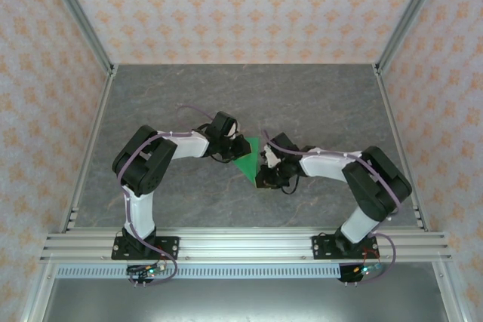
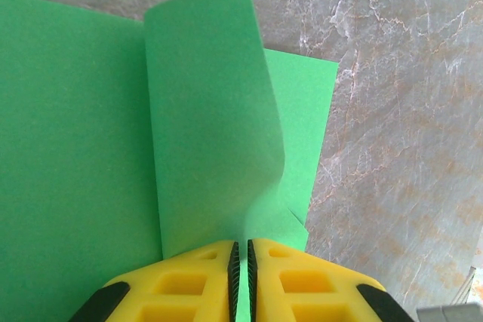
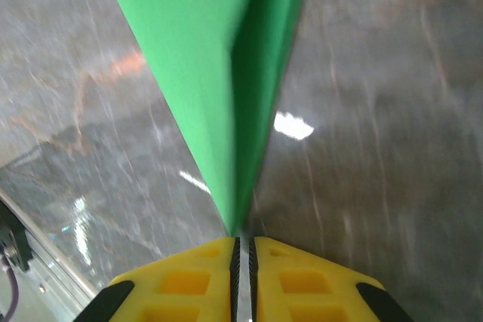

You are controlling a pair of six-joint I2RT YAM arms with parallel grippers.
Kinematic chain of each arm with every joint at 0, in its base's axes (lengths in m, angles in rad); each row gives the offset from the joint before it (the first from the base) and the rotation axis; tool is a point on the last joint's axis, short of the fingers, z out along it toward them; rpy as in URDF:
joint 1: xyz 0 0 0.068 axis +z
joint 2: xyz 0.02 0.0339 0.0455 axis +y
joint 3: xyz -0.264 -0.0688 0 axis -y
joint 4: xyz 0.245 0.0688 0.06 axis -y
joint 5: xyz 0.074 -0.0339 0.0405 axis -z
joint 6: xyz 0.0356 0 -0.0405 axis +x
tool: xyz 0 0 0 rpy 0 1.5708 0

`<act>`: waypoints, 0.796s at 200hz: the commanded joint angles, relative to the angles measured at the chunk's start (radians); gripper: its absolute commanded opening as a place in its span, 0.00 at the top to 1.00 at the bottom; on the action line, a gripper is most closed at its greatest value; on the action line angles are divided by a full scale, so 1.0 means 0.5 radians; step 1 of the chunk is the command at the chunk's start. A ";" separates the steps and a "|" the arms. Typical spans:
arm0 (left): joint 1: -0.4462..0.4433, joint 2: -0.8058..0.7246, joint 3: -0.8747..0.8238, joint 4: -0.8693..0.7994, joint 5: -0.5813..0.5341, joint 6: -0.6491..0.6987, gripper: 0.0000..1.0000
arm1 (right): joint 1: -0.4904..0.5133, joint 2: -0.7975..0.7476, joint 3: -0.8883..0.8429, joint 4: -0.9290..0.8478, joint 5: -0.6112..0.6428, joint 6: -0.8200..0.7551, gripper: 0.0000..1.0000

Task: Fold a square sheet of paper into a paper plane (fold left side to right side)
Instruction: Fourth fold the wing at the center of the table.

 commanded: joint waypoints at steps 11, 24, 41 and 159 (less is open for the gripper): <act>-0.002 0.076 -0.039 -0.155 -0.126 0.013 0.84 | 0.026 -0.265 0.035 -0.207 0.036 0.044 0.87; -0.002 0.073 -0.038 -0.153 -0.124 0.014 0.84 | 0.020 -0.298 0.077 -0.135 0.032 0.090 0.87; -0.002 0.072 -0.041 -0.151 -0.123 0.013 0.84 | 0.008 -0.254 0.099 0.059 -0.011 0.176 0.88; -0.002 0.064 -0.045 -0.138 -0.114 0.014 0.84 | -0.062 0.148 -0.114 0.541 0.016 0.446 0.90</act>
